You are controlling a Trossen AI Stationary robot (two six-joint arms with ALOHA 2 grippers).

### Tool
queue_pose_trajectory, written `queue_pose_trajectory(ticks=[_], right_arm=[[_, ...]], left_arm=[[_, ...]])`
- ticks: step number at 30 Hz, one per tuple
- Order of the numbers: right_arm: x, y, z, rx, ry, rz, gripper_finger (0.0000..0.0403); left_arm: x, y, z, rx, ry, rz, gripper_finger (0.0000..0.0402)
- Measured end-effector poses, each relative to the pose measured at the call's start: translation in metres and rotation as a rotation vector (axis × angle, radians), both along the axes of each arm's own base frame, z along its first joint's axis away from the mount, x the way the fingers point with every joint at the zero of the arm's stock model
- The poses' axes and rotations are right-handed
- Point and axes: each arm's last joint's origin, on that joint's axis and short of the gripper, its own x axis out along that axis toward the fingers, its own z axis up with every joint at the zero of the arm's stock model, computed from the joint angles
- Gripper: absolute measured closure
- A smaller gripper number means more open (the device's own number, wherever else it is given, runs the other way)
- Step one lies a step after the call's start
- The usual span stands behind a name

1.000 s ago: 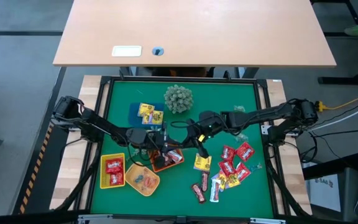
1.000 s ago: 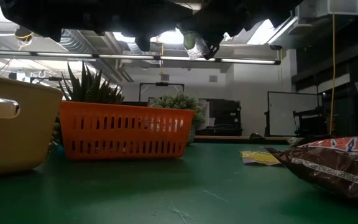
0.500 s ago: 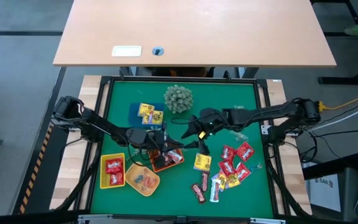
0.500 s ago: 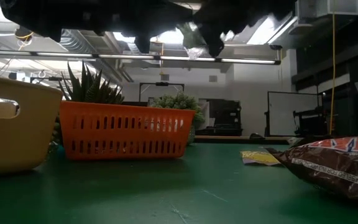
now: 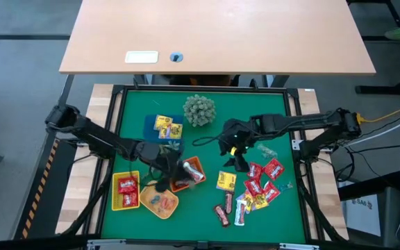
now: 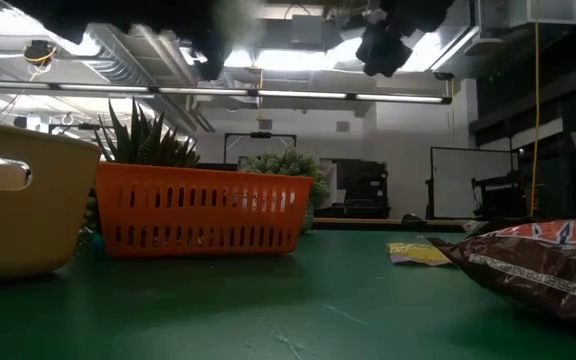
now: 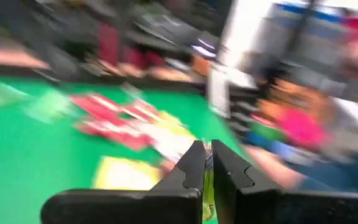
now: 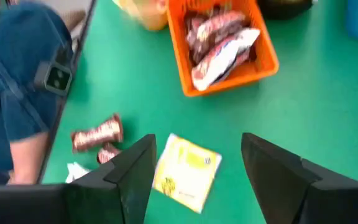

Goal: Sort candy
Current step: Put the green gummy into the light orange bin

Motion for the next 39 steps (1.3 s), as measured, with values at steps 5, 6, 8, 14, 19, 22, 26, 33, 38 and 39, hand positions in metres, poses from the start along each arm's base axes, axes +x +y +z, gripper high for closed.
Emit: queue_pose_trajectory(ticks=[5, 6, 8, 14, 19, 22, 26, 33, 38, 39], right_arm=[[-0.002, 0.0, -0.002, -0.007, 0.029, 0.007, 0.0166], [-0.001, 0.0, -0.003, -0.007, 0.027, 0.007, 0.0166], [-0.001, 0.0, -0.003, -0.008, 0.025, 0.007, 0.0166], [0.0, 0.0, -0.003, -0.008, 0.021, 0.007, 0.0166], [-0.001, 0.0, -0.003, -0.009, 0.034, 0.006, 0.0166], [-0.005, 0.0, -0.006, -0.027, 0.062, 0.03, 0.0166], [-0.013, -0.002, -0.01, -0.079, 0.148, 0.057, 0.0166], [-0.032, -0.026, -0.018, -0.386, 0.361, -0.11, 0.0166], [-0.042, -0.056, -0.029, -0.494, 0.472, -0.229, 0.0166], [-0.045, -0.062, -0.033, -0.5, 0.495, -0.251, 0.0166]], left_arm=[[-0.025, -0.008, 0.001, -0.172, 0.279, -0.229, 0.0401], [-0.03, -0.01, 0.001, -0.197, 0.338, -0.246, 0.0401], [-0.037, -0.013, -0.001, -0.251, 0.437, -0.259, 0.0401], [-0.049, -0.027, -0.005, -0.427, 0.641, -0.229, 0.0392], [-0.056, -0.031, -0.013, -0.486, 0.776, -0.148, 0.0356], [-0.061, -0.031, -0.019, -0.475, 0.85, -0.058, 0.0328], [-0.066, -0.031, -0.024, -0.431, 0.892, -0.001, 0.0296], [-0.068, -0.034, -0.025, -0.421, 0.902, -0.01, 0.0266], [-0.068, -0.034, -0.025, -0.414, 0.886, 0.014, 0.0263], [-0.067, -0.034, -0.025, -0.413, 0.881, 0.019, 0.0263]])
